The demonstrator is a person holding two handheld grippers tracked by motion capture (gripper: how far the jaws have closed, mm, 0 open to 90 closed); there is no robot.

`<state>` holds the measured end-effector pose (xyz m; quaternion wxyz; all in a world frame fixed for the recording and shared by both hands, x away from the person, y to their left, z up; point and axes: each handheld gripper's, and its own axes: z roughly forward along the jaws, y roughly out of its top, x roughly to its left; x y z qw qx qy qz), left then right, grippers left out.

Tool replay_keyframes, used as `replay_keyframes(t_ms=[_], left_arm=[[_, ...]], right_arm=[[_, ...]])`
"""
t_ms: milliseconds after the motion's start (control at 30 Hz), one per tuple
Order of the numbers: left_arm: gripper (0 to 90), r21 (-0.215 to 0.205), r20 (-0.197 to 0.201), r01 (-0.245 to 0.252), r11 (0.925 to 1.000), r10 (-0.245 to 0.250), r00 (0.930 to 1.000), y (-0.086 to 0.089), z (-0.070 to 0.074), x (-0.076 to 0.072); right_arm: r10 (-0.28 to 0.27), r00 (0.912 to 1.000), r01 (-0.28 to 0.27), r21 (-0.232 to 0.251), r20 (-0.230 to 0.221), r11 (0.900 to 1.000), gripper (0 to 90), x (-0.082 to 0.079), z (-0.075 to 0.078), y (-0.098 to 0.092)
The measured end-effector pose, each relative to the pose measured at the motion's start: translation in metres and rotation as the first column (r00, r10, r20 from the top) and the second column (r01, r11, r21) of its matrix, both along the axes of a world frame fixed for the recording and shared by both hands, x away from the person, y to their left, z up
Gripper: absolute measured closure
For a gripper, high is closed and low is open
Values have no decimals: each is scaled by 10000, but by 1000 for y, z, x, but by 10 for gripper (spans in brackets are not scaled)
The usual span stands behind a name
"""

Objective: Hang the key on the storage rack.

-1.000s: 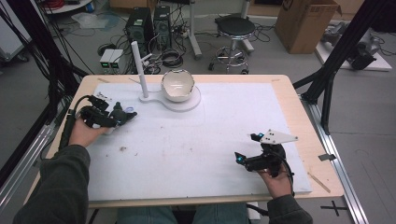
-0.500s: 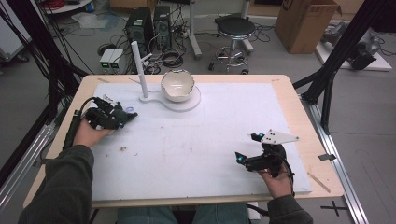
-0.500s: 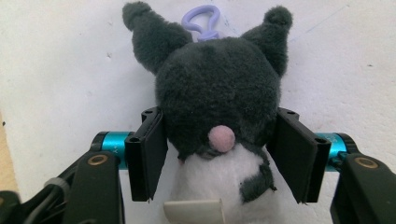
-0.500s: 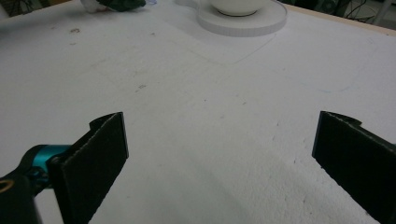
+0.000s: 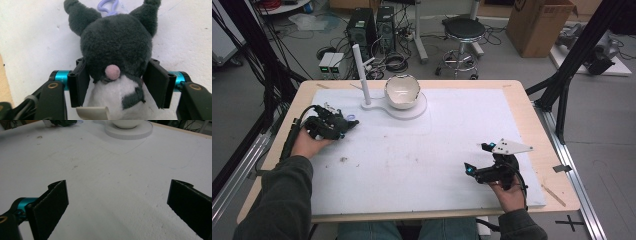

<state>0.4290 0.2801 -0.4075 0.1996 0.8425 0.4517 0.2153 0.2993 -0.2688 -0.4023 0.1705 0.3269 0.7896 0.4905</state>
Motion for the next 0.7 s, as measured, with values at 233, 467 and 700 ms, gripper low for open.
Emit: replay_keyframes(t_ms=[233,467,700], left_arm=[[493,129,148,40,9999,-42,9999,-2,2,-2],[510,-553,570,24,9985,7,9984,0,5,-11],[515,-809,1025,-154,9966,236,9945,8,1,-25]], right_arm=[[-11,10000,11,11,7,10000,27,0,0,0],[-33,10000,33,46,23,10000,27,0,0,-1],[-6,10000,5,77,49,10000,28,-1,1,-1]])
